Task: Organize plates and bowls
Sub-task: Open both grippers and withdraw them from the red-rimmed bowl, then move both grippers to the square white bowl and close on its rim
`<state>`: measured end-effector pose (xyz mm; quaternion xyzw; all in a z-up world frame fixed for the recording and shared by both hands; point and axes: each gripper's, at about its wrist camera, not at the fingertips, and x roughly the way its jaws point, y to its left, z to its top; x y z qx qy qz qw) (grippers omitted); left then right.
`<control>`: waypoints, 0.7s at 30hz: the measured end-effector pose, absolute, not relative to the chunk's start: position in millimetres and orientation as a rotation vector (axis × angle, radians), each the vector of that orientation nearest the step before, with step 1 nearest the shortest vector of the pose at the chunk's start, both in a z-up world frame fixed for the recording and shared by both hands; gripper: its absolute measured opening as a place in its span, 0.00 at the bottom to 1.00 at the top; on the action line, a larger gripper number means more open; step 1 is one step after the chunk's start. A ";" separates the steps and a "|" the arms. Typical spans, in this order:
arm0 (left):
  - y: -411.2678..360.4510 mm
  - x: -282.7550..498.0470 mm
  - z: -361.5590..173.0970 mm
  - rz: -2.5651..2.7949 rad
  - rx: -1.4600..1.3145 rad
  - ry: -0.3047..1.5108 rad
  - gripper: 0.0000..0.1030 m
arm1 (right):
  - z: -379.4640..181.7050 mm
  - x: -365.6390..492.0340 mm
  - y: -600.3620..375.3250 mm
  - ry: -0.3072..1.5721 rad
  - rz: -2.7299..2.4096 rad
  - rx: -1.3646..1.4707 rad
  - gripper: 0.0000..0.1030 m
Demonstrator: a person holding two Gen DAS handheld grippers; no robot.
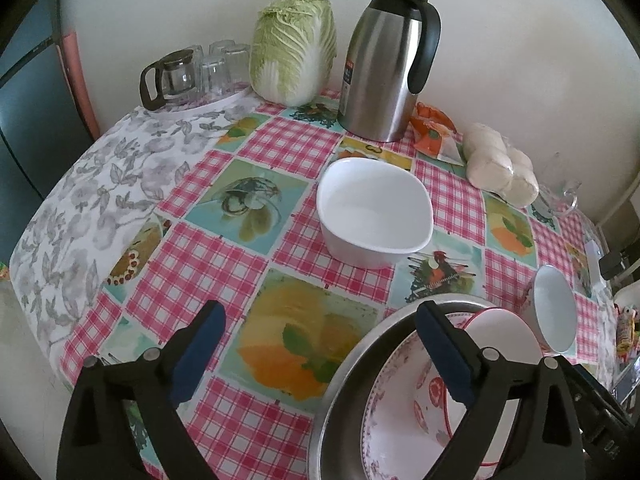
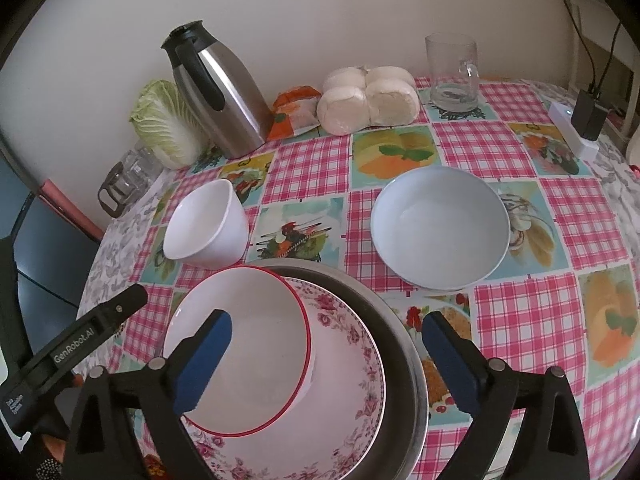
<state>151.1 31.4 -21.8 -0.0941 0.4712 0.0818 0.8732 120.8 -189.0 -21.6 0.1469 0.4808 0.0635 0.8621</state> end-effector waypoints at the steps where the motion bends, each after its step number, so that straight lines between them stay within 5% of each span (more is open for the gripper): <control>1: 31.2 151.2 -21.7 0.170 -0.196 0.982 0.93 | -21.8 120.7 -189.0 1.009 0.133 0.309 0.96; 21: 34.8 160.6 -20.4 0.121 -0.249 0.927 0.97 | -23.0 123.0 -187.4 1.004 0.125 0.308 1.00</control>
